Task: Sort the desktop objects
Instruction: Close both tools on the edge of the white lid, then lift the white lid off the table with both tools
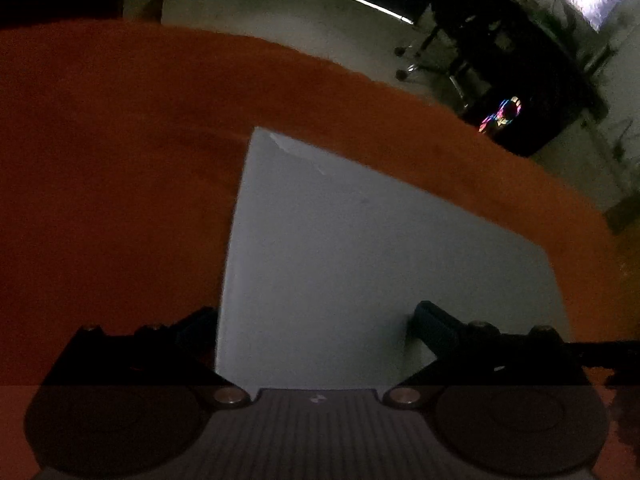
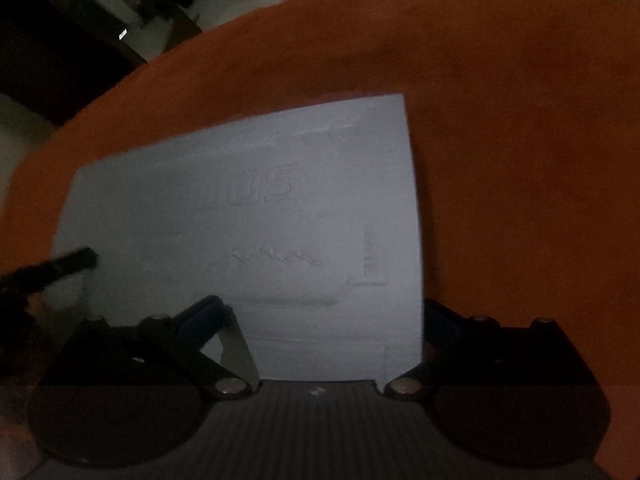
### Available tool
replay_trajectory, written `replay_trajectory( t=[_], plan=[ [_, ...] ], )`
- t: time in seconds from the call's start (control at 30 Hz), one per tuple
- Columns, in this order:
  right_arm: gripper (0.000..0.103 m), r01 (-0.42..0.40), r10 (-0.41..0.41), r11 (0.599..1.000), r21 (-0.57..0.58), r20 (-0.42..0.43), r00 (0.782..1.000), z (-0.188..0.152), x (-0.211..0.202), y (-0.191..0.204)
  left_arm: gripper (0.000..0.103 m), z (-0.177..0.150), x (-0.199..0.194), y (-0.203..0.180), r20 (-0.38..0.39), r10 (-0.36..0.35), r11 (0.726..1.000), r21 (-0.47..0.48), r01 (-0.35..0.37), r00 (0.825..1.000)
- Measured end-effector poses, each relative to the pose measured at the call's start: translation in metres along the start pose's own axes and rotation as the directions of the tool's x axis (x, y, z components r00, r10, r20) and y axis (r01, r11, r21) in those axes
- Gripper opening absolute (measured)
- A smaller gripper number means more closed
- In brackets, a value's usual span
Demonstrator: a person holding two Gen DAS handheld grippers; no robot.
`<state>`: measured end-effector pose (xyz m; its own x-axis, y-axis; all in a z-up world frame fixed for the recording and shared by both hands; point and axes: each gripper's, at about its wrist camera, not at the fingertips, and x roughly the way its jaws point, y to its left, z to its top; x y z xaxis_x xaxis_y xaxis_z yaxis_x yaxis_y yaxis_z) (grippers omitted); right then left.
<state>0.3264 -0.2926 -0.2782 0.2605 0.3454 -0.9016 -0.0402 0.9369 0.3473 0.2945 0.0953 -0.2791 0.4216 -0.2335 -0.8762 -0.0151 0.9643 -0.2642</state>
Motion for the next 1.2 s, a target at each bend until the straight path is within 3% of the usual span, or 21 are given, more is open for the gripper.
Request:
replay_trajectory(
  t=[0.07, 0.17, 0.23, 0.63, 0.87, 1.2],
  plan=[
    [0.103, 0.032, -0.032, 0.999, -0.027, -0.001, 0.999, -0.003, 0.000, 0.008, 0.102, -0.005, 0.003, -0.013, 0.000, 0.099, 0.991, 0.096, -0.098, 0.995],
    [0.103, 0.129, -0.130, 0.989, -0.074, 0.002, 0.992, -0.008, -0.001, 0.022, 0.103, -0.013, 0.002, -0.033, 0.038, 0.165, 0.966, 0.193, -0.169, 0.986],
    [0.103, 0.151, -0.151, 0.986, -0.065, 0.006, 0.989, -0.009, -0.001, 0.026, 0.102, -0.013, 0.002, -0.038, 0.045, 0.192, 0.956, 0.216, -0.197, 0.980],
    [0.103, 0.186, -0.186, 0.982, -0.007, 0.016, 0.982, 0.000, -0.008, 0.047, 0.094, -0.008, -0.015, -0.025, 0.037, 0.165, 0.975, 0.147, -0.169, 0.986],
    [0.103, 0.145, -0.145, 0.989, 0.019, 0.029, 0.989, 0.007, -0.032, 0.050, 0.094, 0.008, -0.034, -0.027, 0.019, 0.170, 0.978, 0.121, -0.171, 0.985],
    [0.103, 0.130, -0.131, 0.991, 0.026, 0.060, 0.990, 0.007, -0.057, 0.062, 0.094, 0.008, -0.082, -0.046, 0.059, 0.179, 0.970, 0.154, -0.186, 0.982]
  ],
)
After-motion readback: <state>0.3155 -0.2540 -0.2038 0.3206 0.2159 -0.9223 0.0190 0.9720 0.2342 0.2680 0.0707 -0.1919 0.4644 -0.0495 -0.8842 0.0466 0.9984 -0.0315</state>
